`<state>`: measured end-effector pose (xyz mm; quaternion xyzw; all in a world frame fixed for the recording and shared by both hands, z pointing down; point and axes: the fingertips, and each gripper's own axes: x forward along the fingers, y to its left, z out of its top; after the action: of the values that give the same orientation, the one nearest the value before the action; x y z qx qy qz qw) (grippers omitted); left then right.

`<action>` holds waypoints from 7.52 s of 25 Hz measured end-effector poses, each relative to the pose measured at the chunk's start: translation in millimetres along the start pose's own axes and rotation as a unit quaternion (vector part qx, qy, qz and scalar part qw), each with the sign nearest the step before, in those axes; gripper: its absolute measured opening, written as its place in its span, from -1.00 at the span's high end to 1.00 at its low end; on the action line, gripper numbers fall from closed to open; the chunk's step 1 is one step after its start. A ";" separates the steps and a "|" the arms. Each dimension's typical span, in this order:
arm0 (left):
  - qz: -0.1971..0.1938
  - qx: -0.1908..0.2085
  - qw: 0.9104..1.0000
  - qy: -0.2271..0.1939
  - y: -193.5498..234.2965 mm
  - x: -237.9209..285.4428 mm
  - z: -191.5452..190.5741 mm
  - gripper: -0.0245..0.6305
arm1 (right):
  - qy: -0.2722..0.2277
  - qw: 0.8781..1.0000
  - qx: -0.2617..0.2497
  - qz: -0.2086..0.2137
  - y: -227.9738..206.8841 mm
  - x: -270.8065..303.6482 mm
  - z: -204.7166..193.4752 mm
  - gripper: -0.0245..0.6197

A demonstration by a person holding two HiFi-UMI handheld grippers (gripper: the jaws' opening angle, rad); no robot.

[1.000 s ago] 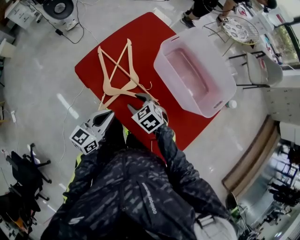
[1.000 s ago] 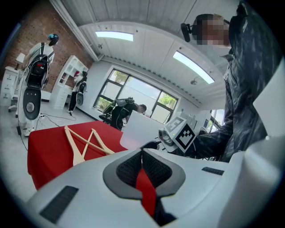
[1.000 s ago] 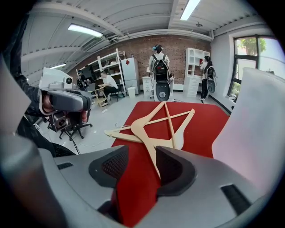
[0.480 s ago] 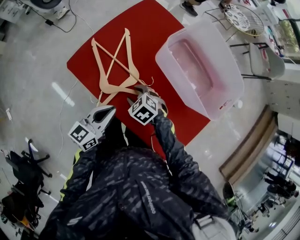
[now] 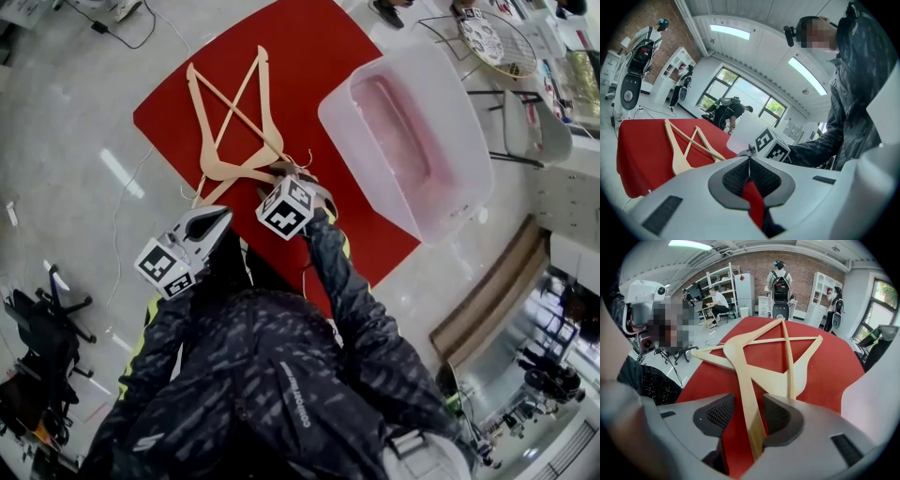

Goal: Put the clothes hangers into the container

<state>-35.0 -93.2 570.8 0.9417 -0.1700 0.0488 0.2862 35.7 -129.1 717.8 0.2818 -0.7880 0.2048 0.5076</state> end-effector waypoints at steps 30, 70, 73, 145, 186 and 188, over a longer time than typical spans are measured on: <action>0.010 0.003 1.000 -0.010 -5.0 -13.2 -2.0 0.89 | -0.024 0.999 -0.030 -0.031 9.1 -22.3 16.1 0.63; -0.022 0.084 0.996 -0.006 -56.0 -3.5 38.3 0.89 | -0.125 0.980 -0.013 -0.153 4.9 -207.6 35.6 0.63; -0.030 0.090 0.995 -0.008 -63.7 5.4 42.2 0.89 | -0.126 0.978 -0.013 -0.165 -1.5 -224.3 30.4 0.63; -0.203 0.097 0.971 0.080 -43.6 114.0 113.6 0.89 | 0.074 0.931 0.128 -0.333 -202.2 -291.8 -127.9 0.62; -0.173 0.094 0.979 0.055 -61.4 119.1 130.5 0.89 | -0.087 0.927 0.164 -0.326 -184.1 -335.5 -82.1 0.88; -0.169 0.096 0.980 0.050 -65.6 117.8 134.5 0.89 | -0.093 0.927 0.161 -0.326 -175.9 -341.8 -78.2 0.88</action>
<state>97.6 -151.3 447.0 0.9763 0.0115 0.0634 0.2064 315.3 -134.0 442.7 0.6189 -0.6529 0.1249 0.4185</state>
